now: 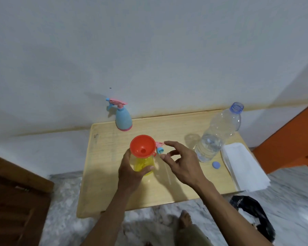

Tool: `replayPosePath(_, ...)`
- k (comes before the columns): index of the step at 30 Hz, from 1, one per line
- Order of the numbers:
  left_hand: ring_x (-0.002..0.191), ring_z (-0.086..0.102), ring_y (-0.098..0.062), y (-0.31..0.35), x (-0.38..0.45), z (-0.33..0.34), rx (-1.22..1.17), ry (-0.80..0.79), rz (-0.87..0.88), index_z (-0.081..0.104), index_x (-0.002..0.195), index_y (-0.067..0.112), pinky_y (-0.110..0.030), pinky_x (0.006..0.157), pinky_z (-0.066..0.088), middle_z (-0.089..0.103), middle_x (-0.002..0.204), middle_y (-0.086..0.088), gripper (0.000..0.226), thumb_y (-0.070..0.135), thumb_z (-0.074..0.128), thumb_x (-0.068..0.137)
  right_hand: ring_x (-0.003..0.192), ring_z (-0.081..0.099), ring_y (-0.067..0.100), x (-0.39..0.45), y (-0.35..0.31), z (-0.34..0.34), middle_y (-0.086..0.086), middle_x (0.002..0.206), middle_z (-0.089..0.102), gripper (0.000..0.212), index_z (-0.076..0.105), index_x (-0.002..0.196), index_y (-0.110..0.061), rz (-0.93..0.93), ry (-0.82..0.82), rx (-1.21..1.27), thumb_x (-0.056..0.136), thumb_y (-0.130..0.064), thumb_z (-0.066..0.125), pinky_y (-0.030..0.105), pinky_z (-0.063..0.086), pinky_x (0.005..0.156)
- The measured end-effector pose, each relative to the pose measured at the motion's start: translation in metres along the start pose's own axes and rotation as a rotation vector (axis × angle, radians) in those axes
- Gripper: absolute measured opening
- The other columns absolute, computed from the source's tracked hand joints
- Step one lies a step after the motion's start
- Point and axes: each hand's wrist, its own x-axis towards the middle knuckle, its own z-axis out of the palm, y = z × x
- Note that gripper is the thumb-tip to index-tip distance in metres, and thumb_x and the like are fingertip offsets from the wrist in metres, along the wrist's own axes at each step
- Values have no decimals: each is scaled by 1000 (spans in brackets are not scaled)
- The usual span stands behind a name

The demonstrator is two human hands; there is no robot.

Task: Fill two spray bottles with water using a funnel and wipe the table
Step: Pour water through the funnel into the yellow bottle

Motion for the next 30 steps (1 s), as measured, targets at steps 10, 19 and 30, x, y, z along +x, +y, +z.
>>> replayPosePath(10,140,40,-15,41,-4,-11,-126,58,68,31,151,30,-45,113,41,41,153,3,123,73,83,49,106,51,25,-3,33,-70,-6,119,46,60,51,130,-13,103,753,-19,83,-36,80,49,49,88)
replayPosePath(19,126,53,-18,48,-15,-1,-56,122,56,41,144,32,-43,102,52,56,134,5,104,73,77,55,142,40,21,38,76,-95,-2,159,34,121,13,156,-31,197,527,143,66,-41,93,34,39,105)
replayPosePath(30,129,52,-14,56,-18,-3,-72,136,20,40,146,37,-42,104,51,55,136,7,104,65,82,55,123,57,21,41,73,-104,7,146,50,109,11,148,-56,32,524,189,72,-42,88,35,45,96)
